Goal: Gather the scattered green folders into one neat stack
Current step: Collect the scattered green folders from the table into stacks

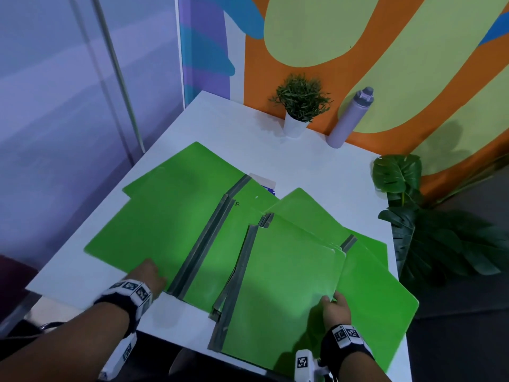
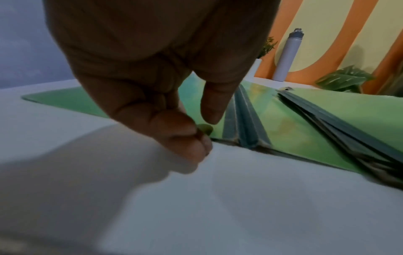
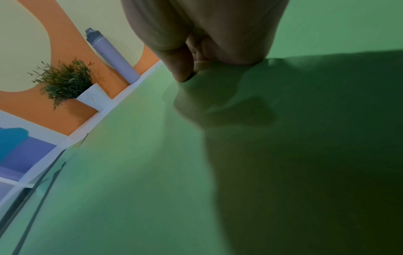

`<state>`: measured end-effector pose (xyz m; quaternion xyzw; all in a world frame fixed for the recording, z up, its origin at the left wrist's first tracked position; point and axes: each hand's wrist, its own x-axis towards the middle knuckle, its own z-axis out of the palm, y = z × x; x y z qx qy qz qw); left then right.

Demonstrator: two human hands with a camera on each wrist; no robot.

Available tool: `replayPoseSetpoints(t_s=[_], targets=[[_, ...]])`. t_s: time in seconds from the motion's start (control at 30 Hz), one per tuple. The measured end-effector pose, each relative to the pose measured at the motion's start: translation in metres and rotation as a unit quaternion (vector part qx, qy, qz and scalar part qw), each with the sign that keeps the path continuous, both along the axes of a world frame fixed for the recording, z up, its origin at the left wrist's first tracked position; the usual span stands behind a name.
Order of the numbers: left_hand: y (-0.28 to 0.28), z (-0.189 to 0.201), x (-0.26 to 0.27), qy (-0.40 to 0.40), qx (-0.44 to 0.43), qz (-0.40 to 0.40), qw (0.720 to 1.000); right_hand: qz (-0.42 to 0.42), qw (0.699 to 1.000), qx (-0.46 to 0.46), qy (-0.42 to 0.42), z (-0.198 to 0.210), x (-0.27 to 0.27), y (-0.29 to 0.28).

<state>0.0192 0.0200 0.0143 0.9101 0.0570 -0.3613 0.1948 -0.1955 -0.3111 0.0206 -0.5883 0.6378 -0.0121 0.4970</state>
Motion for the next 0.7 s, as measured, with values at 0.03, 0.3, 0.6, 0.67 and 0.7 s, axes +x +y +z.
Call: replayPoseSetpoints(t_s=[0.03,0.3,0.6,0.67,0.7], targets=[[0.001,0.002,-0.008,0.024,-0.026,0.025,0.999,-0.003,1.000,0.002,0.000,-0.001,0.000,0.001],[-0.035,0.009,-0.040,0.070,-0.268,0.297,0.914,-0.020,1.000,0.011,-0.021,0.002,0.005,0.003],[-0.052,0.085,0.013,-0.257,-0.150,0.126,0.946,-0.077,0.992,-0.012,-0.103,0.020,-0.001,-0.018],[-0.045,0.104,0.033,-0.334,-0.115,0.094,0.931,-0.070,0.993,-0.026,-0.092,0.018,-0.004,-0.018],[-0.042,0.113,0.040,-0.365,-0.094,0.088,0.922,-0.068,0.993,-0.026,-0.089,0.017,-0.006,-0.019]])
